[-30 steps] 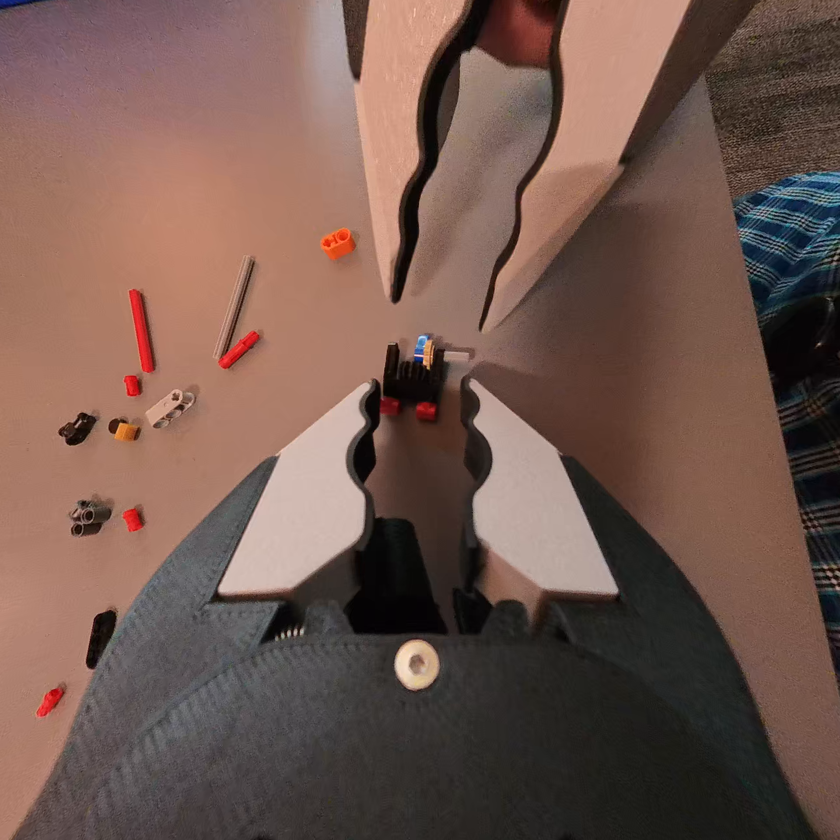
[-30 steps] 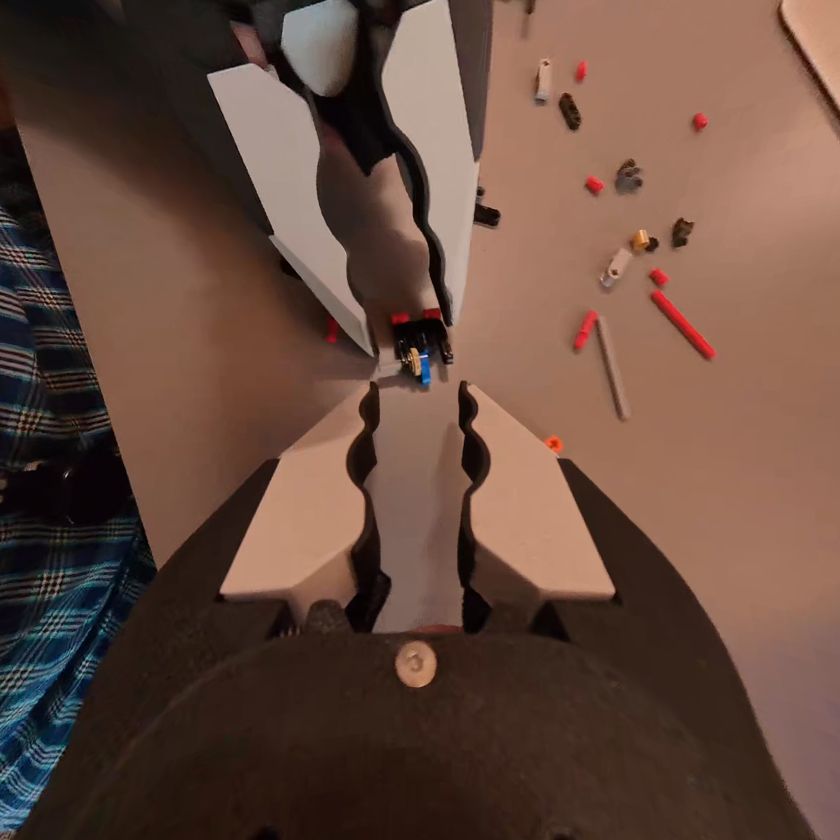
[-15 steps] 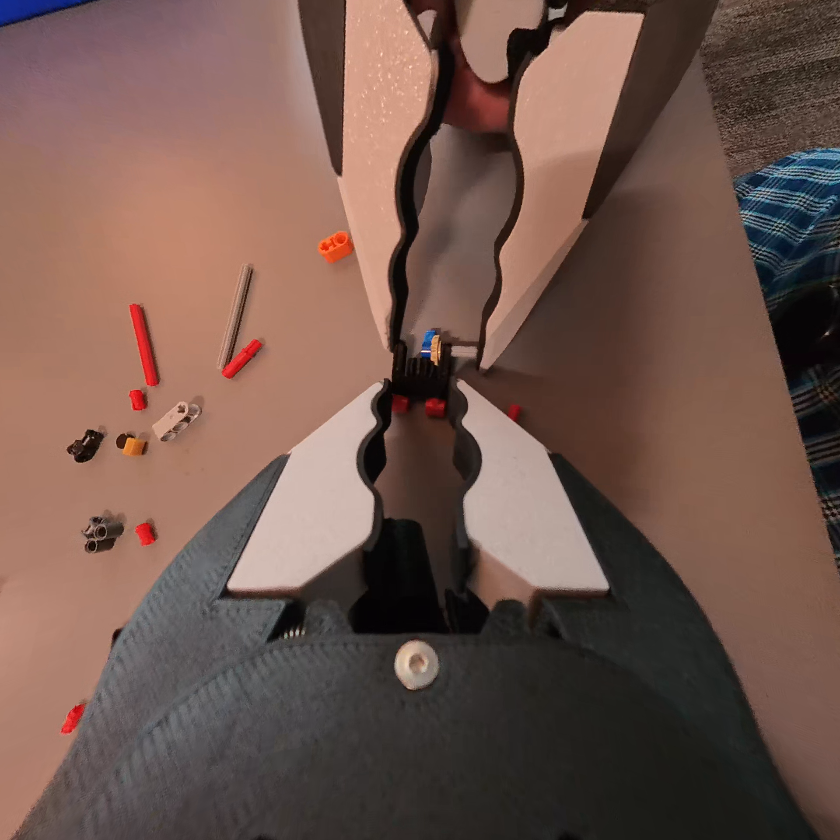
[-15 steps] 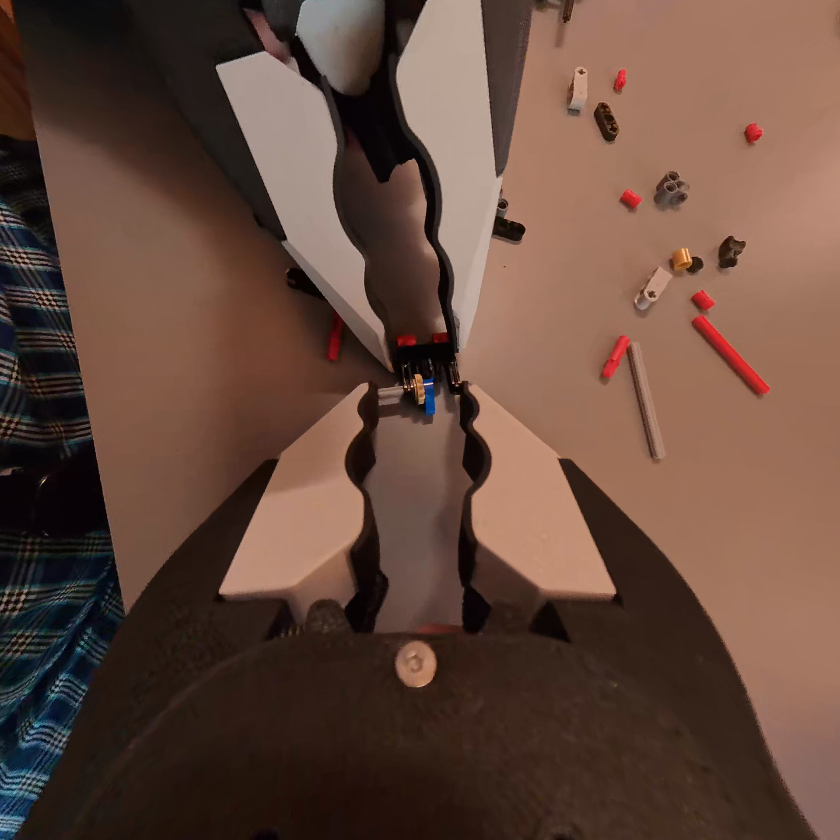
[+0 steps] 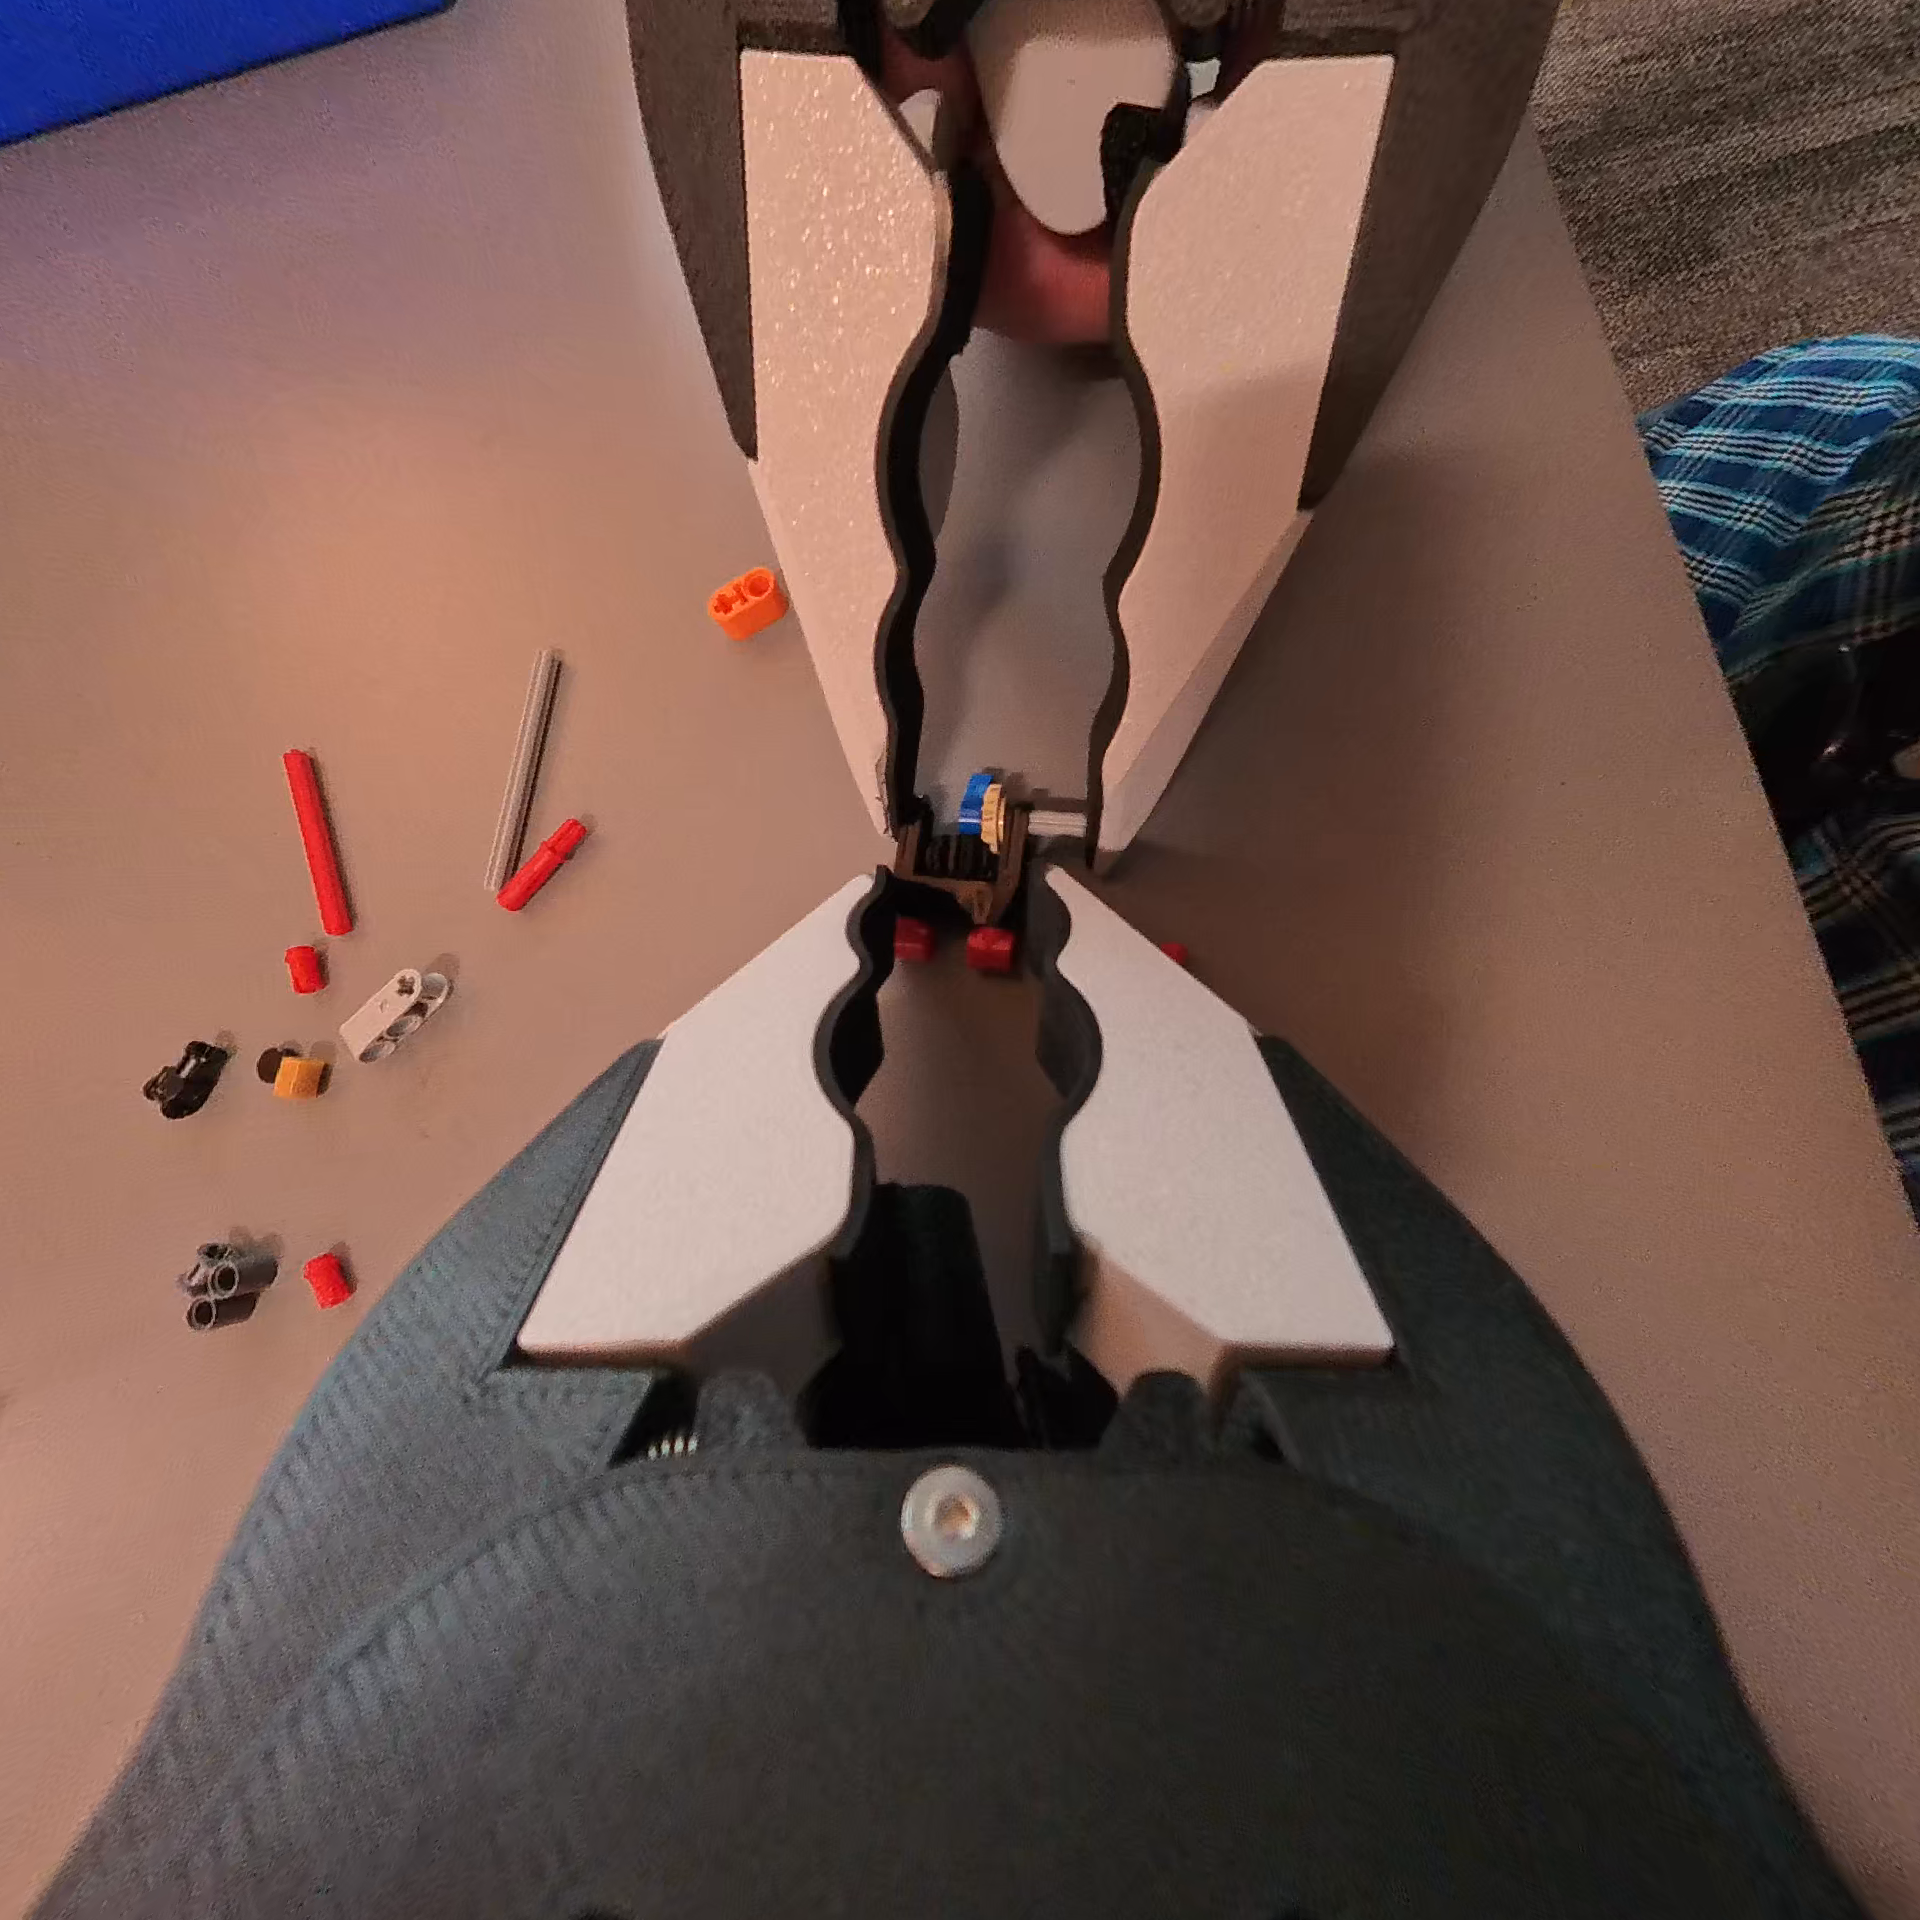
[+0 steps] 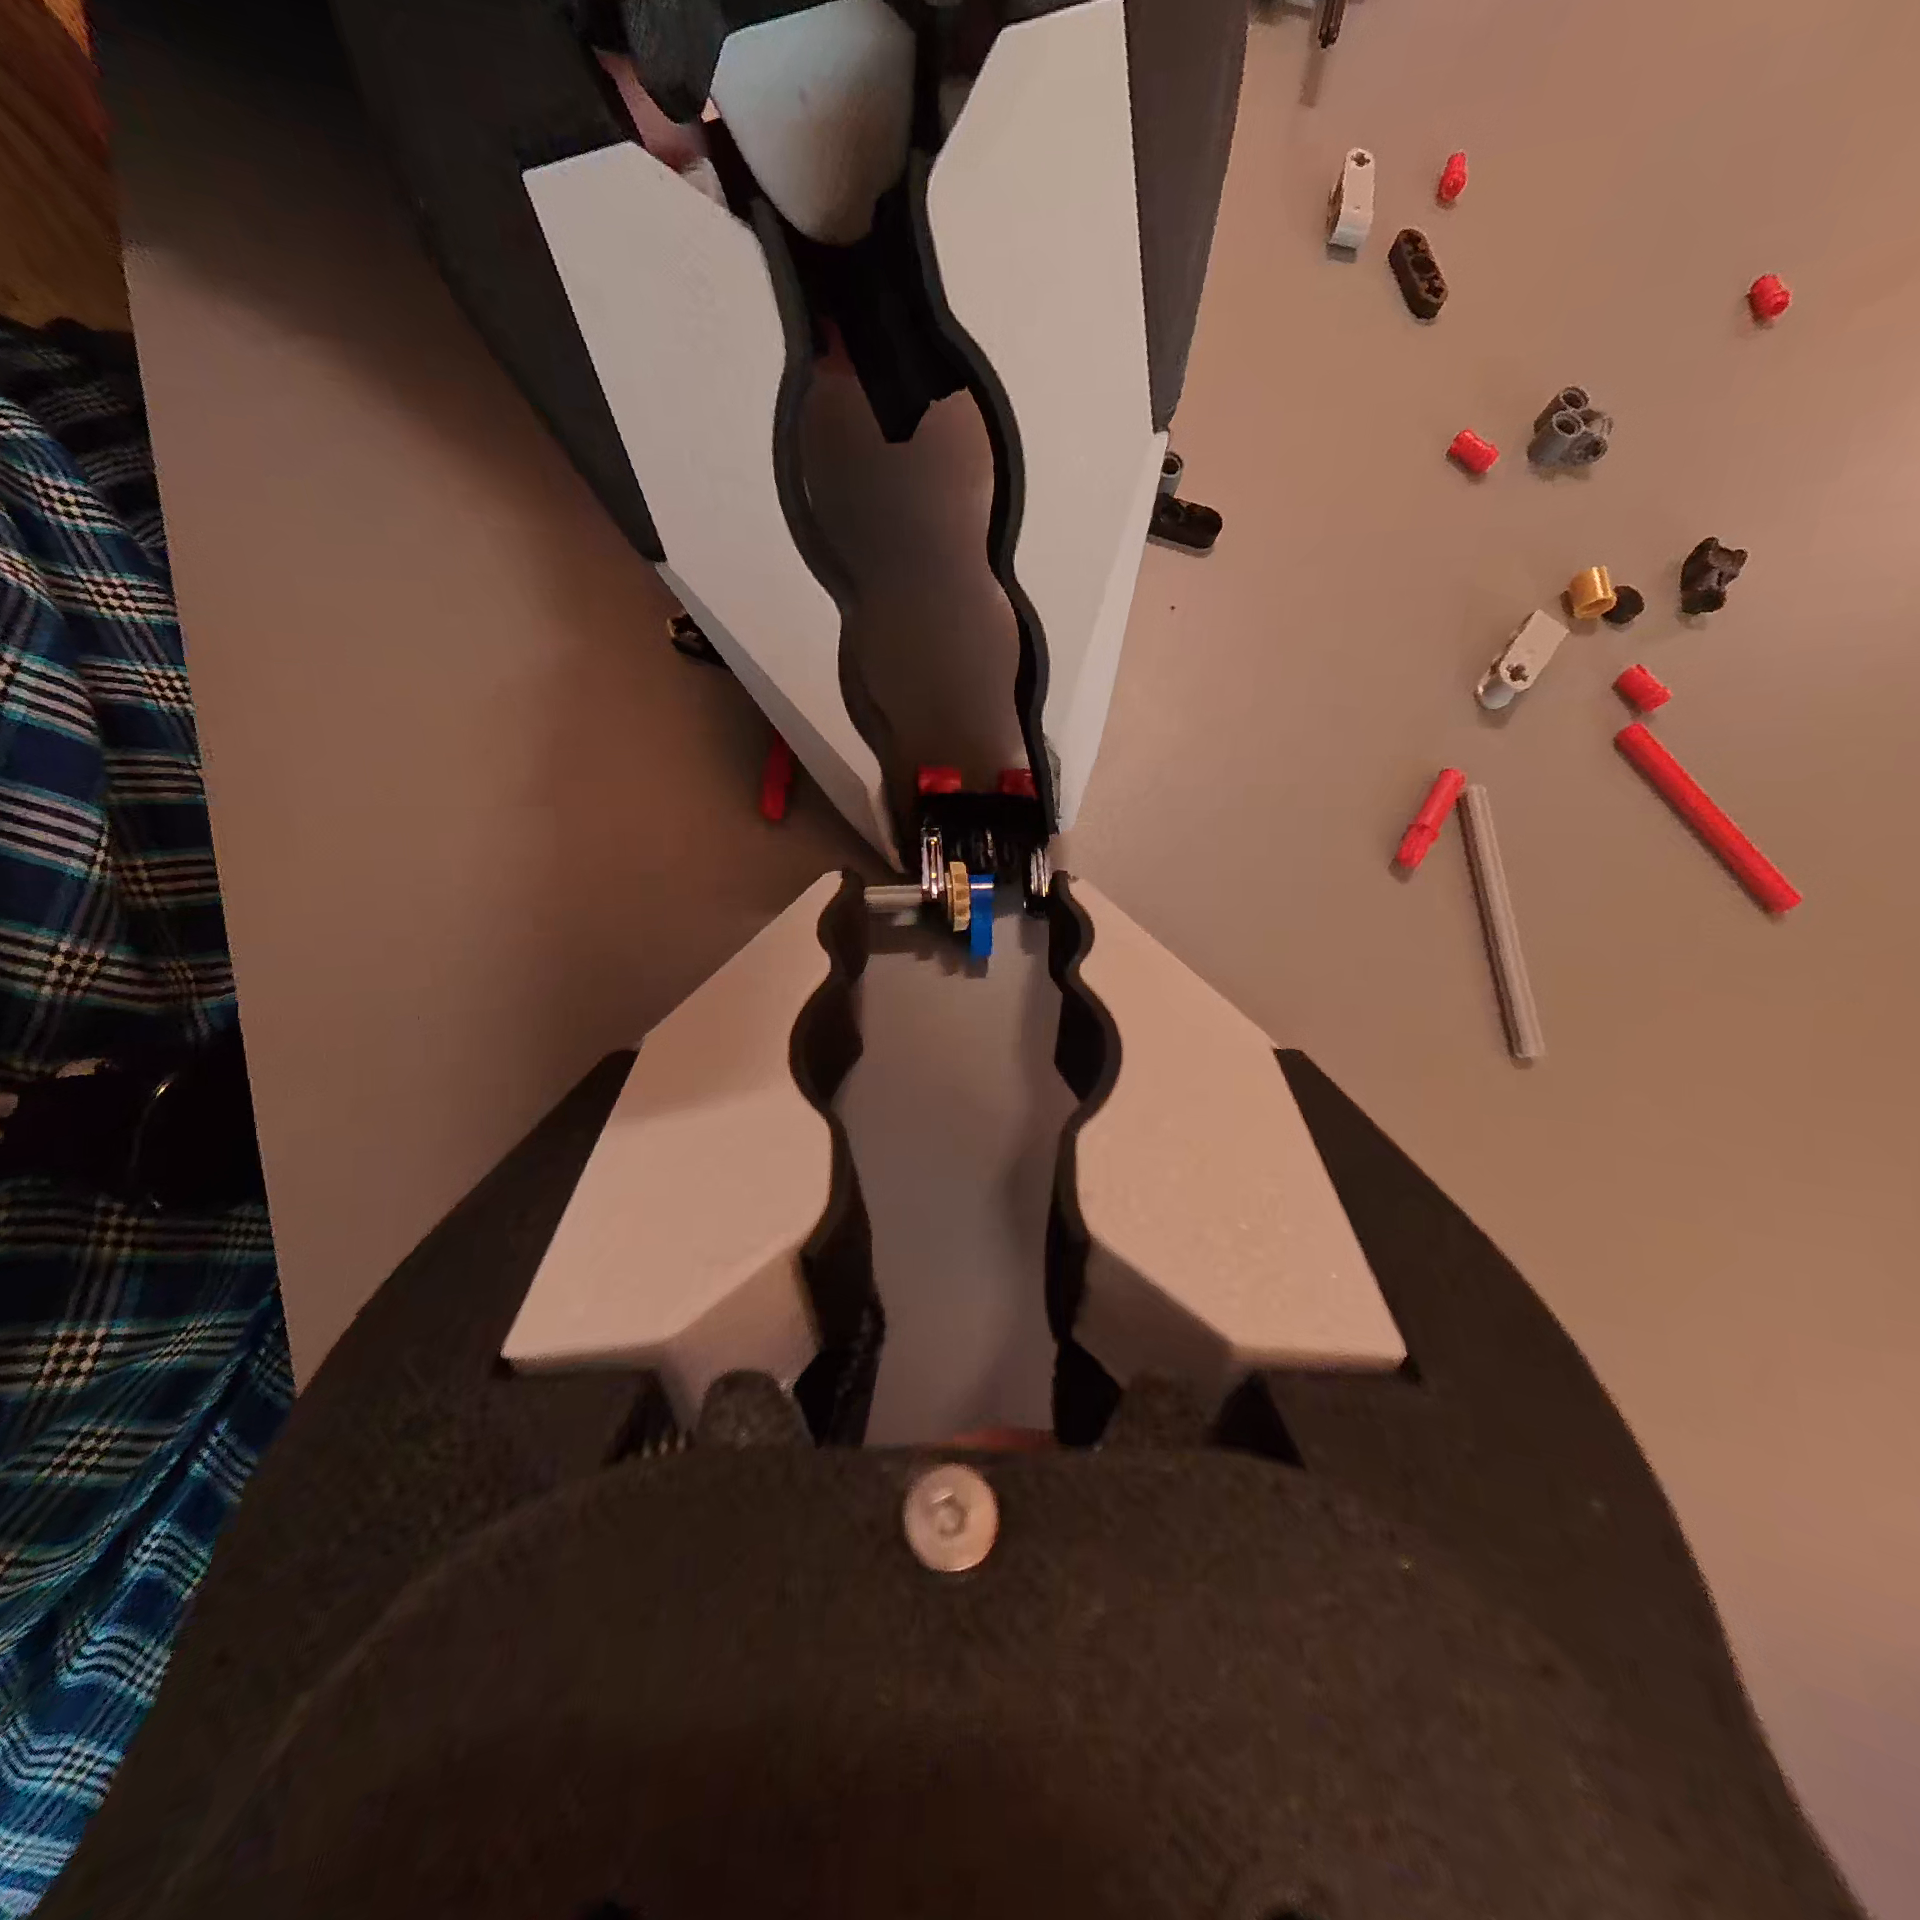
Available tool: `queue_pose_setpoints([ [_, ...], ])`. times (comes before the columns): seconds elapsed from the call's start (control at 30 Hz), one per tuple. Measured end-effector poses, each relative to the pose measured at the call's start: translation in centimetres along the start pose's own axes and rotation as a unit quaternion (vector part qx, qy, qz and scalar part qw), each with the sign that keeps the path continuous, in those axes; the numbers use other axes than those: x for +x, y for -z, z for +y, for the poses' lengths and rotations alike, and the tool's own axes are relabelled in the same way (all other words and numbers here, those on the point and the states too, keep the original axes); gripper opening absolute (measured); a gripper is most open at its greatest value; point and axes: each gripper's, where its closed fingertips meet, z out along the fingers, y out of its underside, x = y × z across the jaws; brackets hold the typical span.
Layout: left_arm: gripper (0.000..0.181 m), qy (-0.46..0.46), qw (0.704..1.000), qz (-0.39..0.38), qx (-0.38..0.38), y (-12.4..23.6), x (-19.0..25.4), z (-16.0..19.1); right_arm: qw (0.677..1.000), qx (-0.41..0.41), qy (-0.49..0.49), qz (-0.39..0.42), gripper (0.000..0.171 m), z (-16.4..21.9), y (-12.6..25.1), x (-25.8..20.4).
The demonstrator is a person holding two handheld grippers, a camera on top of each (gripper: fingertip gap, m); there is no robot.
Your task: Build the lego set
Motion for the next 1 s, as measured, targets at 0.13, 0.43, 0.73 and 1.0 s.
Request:
queue_pose_setpoints([
  [0.13,0.024,-0.002,1.000,-0.008,0.002,0.0,-0.1,0.1,1.000,0.000,0.003,0.003,0.030,0.0,0.0,0.1],
  [0.43,0.024,0.002,1.000,-0.016,0.009,0.1,-0.1,0.3,0.999,0.018,-0.021,0.028,0.036,-0.3,0.5,0.5],
  [0.73,0.024,0.004,1.000,-0.015,0.008,0.2,-0.1,0.2,1.000,0.013,-0.011,0.013,0.020,-0.3,0.4,-0.5],
  [1.0,0.024,0.008,1.000,-0.021,0.008,0.2,0.2,-0.2,1.000,0.012,-0.016,-0.002,0.020,-0.3,0.5,-0.8],
])
